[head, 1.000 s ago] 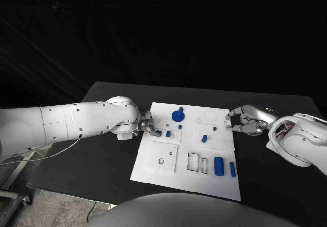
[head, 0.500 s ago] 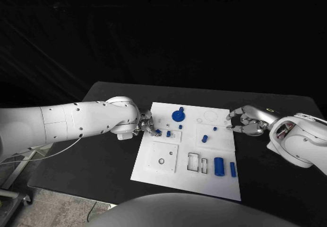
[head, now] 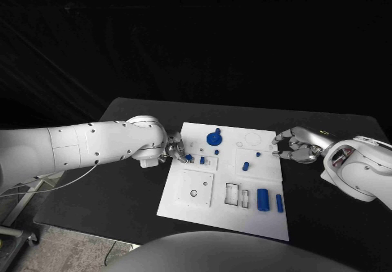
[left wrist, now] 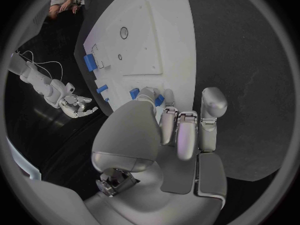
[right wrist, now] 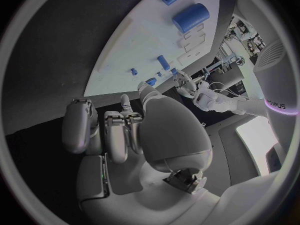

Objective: Assemble the parts on the task board

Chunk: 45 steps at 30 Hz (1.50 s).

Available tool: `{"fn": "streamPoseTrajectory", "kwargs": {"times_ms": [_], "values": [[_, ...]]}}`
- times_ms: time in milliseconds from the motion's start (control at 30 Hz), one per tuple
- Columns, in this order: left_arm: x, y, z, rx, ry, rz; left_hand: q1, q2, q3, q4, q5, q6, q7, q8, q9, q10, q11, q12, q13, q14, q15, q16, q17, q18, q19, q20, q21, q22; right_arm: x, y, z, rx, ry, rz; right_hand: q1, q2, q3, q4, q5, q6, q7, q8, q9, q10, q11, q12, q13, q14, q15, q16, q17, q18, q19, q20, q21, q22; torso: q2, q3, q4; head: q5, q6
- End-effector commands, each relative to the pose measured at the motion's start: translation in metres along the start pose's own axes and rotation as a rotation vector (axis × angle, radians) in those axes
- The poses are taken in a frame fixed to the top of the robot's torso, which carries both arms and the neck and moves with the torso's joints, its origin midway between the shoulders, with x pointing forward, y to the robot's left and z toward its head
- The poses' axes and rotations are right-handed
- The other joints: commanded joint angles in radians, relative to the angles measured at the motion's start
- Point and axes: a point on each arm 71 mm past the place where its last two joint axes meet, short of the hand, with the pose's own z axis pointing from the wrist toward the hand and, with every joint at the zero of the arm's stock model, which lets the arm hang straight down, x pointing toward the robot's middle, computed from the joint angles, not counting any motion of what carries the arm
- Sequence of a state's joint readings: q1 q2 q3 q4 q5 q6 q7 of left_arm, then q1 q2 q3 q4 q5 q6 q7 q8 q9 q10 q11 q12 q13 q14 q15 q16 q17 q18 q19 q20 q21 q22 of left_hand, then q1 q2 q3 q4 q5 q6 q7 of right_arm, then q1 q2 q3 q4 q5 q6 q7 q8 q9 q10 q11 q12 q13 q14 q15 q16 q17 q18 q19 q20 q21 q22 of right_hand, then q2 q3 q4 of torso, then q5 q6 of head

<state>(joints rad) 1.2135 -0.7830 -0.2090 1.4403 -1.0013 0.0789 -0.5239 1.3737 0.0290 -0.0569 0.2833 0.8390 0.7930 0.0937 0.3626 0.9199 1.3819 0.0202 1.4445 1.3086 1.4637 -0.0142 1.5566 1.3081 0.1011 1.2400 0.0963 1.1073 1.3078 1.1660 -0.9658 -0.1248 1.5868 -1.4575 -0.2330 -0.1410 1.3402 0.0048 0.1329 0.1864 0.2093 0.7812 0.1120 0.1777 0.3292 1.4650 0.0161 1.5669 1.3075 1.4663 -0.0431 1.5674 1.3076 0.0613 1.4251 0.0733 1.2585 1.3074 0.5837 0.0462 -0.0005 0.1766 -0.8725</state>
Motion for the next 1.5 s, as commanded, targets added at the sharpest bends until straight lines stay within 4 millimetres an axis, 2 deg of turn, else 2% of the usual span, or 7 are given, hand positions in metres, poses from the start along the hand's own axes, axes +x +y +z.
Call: {"fn": "streamPoseTrajectory", "kwargs": {"times_ms": [33,433,567,667,1167,1367,1500], "values": [[0.0062,0.0053,0.0020,-0.019,0.034,0.012,0.005,-0.014,0.016,0.000,0.008,-0.002,-0.001,0.006,-0.119,-0.008,-0.002,-0.005,0.107,0.066,-0.007,-0.004,0.223,0.008,-0.005,-0.006,-0.004,0.118,0.0015,-0.0005,-0.0002,0.007,0.016,-0.006,0.010,0.004,0.003,-0.005,0.005,0.009,0.001,-0.005,-0.001,0.106,0.007,0.004,0.263,0.104,0.007,0.003,0.263,0.011,-0.005,0.001,-0.004,0.168,0.000,-0.0001,-0.0004,0.000,0.000],[0.0054,0.0079,0.0018,-0.021,0.034,-0.008,0.038,-0.042,0.136,-0.015,0.009,-0.007,0.002,0.021,-0.117,-0.014,-0.001,-0.011,0.104,0.063,-0.010,-0.005,0.221,0.009,-0.010,-0.009,-0.004,0.118,0.0019,-0.0010,-0.0005,0.011,0.019,-0.006,0.014,0.007,0.008,-0.008,0.011,0.009,0.001,-0.005,-0.003,0.106,0.007,0.004,0.263,0.104,0.007,0.003,0.263,0.011,-0.005,0.001,-0.005,0.168,0.000,0.0001,-0.0006,0.001,0.000],[0.0051,0.0079,0.0018,-0.017,0.030,-0.014,0.089,-0.143,0.562,-0.032,-0.702,0.006,0.007,0.002,-0.137,-0.019,-0.010,-0.019,0.100,0.062,-0.032,-0.005,0.221,-0.005,-0.023,-0.007,0.014,0.119,0.0019,-0.0010,-0.0005,0.011,0.018,-0.006,0.016,0.008,0.009,-0.009,0.013,0.010,0.001,-0.005,-0.004,0.106,0.007,0.004,0.263,0.104,0.007,0.003,0.263,0.011,-0.005,0.001,-0.005,0.168,0.001,0.0001,-0.0005,0.001,0.000],[0.0050,0.0080,0.0018,-0.014,0.030,-0.016,-0.068,-0.242,0.849,-0.085,-0.785,0.011,0.008,0.010,-0.141,-0.013,0.004,-0.013,0.101,0.061,-0.008,-0.005,0.219,0.005,-0.019,-0.005,0.019,0.117,0.0020,-0.0010,-0.0005,0.011,0.018,-0.006,0.016,0.008,0.009,-0.009,0.013,0.010,0.001,-0.005,-0.004,0.106,0.007,0.004,0.263,0.104,0.007,0.003,0.263,0.011,-0.005,0.001,-0.005,0.168,0.001,-0.0001,-0.0006,0.000,0.000],[0.0033,0.0106,0.0012,0.012,0.026,-0.025,-0.320,-0.275,0.828,-0.111,-0.792,-0.053,0.025,-0.018,-0.174,-0.042,0.021,-0.027,0.080,0.031,0.010,-0.017,0.192,0.011,-0.040,0.005,-0.009,0.110,0.0026,-0.0014,-0.0001,0.011,0.017,-0.004,0.016,0.008,0.010,-0.010,0.015,0.010,0.001,-0.006,-0.004,0.106,0.007,0.004,0.263,0.104,0.007,0.003,0.263,0.011,-0.005,0.001,-0.005,0.168,0.000,-0.0004,-0.0002,-0.002,0.000],[0.0009,0.0114,0.0013,0.046,0.015,-0.058,-0.393,-0.220,0.526,-0.002,-0.784,-0.062,0.029,-0.037,-0.213,-0.053,0.027,-0.024,0.081,0.023,0.013,-0.019,0.187,0.006,-0.040,0.024,-0.009,0.111,0.0031,-0.0017,0.0000,0.012,0.017,-0.002,0.016,0.008,0.010,-0.010,0.015,0.010,0.001,-0.006,-0.004,0.106,0.007,0.004,0.263,0.104,0.007,0.003,0.263,0.011,-0.005,0.001,-0.005,0.168,0.000,-0.0001,-0.0008,-0.003,0.000],[-0.0008,0.0122,0.0019,0.064,0.012,-0.082,-0.447,-0.190,0.389,0.006,-0.621,-0.059,0.032,-0.040,-0.237,-0.061,0.032,-0.024,0.080,0.018,0.023,-0.019,0.183,0.013,-0.049,0.020,-0.015,0.109,0.0034,-0.0016,0.0001,0.011,0.018,-0.001,0.016,0.008,0.010,-0.010,0.015,0.010,0.001,-0.006,-0.004,0.106,0.007,0.004,0.263,0.104,0.007,0.003,0.263,0.011,-0.005,0.001,-0.005,0.168,0.000,-0.0001,-0.0005,-0.003,0.000]]}}
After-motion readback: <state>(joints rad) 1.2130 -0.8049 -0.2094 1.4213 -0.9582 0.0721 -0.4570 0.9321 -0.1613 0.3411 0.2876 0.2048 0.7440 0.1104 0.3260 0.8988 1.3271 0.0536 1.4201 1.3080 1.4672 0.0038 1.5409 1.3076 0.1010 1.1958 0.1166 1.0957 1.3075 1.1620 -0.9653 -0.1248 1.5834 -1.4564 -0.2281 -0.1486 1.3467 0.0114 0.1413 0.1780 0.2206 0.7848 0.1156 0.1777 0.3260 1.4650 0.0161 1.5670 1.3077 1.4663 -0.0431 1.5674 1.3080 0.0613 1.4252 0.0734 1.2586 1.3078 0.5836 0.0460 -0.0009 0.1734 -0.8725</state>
